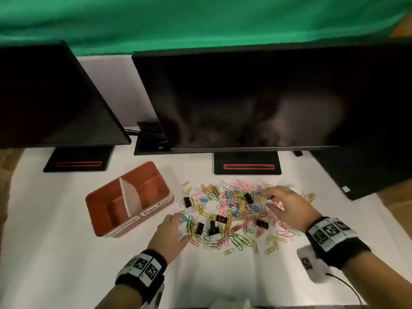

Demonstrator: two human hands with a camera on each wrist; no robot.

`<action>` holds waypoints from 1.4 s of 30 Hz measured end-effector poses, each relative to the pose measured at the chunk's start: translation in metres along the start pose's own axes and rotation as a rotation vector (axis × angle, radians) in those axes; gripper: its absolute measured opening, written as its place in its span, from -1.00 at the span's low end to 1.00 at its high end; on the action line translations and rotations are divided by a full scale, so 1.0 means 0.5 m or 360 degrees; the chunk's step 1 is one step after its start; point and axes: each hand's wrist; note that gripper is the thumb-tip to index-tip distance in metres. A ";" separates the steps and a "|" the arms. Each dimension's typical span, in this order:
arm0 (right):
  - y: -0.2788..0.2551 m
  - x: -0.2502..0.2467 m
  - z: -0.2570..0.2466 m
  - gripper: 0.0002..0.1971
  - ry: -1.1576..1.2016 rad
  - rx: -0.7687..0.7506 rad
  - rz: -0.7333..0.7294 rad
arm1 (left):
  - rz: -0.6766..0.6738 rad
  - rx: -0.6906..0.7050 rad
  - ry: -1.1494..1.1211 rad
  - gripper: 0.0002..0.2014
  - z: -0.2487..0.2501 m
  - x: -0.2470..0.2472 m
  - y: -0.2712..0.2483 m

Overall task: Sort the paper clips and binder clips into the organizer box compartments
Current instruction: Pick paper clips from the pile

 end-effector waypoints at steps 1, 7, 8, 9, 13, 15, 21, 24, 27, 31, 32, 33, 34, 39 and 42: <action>0.040 0.020 -0.025 -0.64 0.0038 -0.0110 0.0016 | 0.0001 -0.0005 -0.0010 -0.42 0.001 0.009 0.015; 0.225 0.122 -0.171 -0.41 -0.0326 -0.0171 -0.0275 | 0.0108 -0.0075 -0.0086 -0.29 0.015 0.059 0.053; 0.243 0.136 -0.180 -0.38 -0.0424 -0.0143 -0.0336 | 0.0126 -0.0082 -0.0109 -0.31 0.010 0.064 0.056; 0.254 0.148 -0.190 -0.35 -0.0512 -0.0123 -0.0393 | 0.0146 -0.0103 -0.0165 -0.36 0.006 0.067 0.056; 0.268 0.192 -0.187 -0.48 -0.0488 -0.0051 -0.0341 | 0.0278 -0.0142 -0.0383 -0.55 -0.012 0.069 0.051; 0.264 0.200 -0.177 -0.64 -0.0392 -0.0060 -0.0290 | 0.0333 -0.0161 -0.0402 -0.59 -0.018 0.068 0.049; 0.255 0.200 -0.167 -0.85 -0.0303 0.0021 -0.0378 | 0.0375 -0.0191 -0.0462 -0.77 -0.029 0.070 0.053; 0.250 0.197 -0.164 -0.86 -0.0289 0.0009 -0.0391 | 0.0364 -0.0177 -0.0428 -0.81 -0.032 0.070 0.054; 0.233 0.191 -0.158 -0.87 -0.0202 -0.0058 -0.0328 | 0.0374 -0.0146 -0.0390 -0.84 -0.034 0.068 0.047; 0.197 0.170 -0.160 -0.86 -0.0003 -0.0205 -0.0139 | 0.0505 -0.0064 -0.0396 -0.89 -0.026 0.042 0.010; 0.188 0.160 -0.168 -0.85 0.0053 -0.0236 -0.0111 | 0.0547 -0.0023 -0.0408 -0.90 -0.021 0.027 -0.003; 0.180 0.150 -0.182 -0.85 0.0104 -0.0272 -0.0082 | 0.0586 0.0024 -0.0426 -0.90 -0.015 0.008 -0.015; 0.173 0.139 -0.199 -0.86 0.0153 -0.0307 -0.0057 | 0.0621 0.0057 -0.0451 -0.90 -0.011 -0.014 -0.026; 0.178 0.116 -0.344 -0.91 0.0355 -0.0498 0.0039 | 0.0853 0.0020 -0.0820 -0.75 -0.018 -0.142 -0.040; 0.202 0.142 -0.442 -0.89 0.0486 -0.0545 0.0031 | 0.0904 -0.0070 -0.1003 -0.72 -0.046 -0.201 -0.013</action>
Point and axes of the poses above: each hand's wrist, its own y-axis towards the middle knuckle, its own x-axis out of the palm, z = x × y, and after that the axes turned 7 degrees about x, right-handed
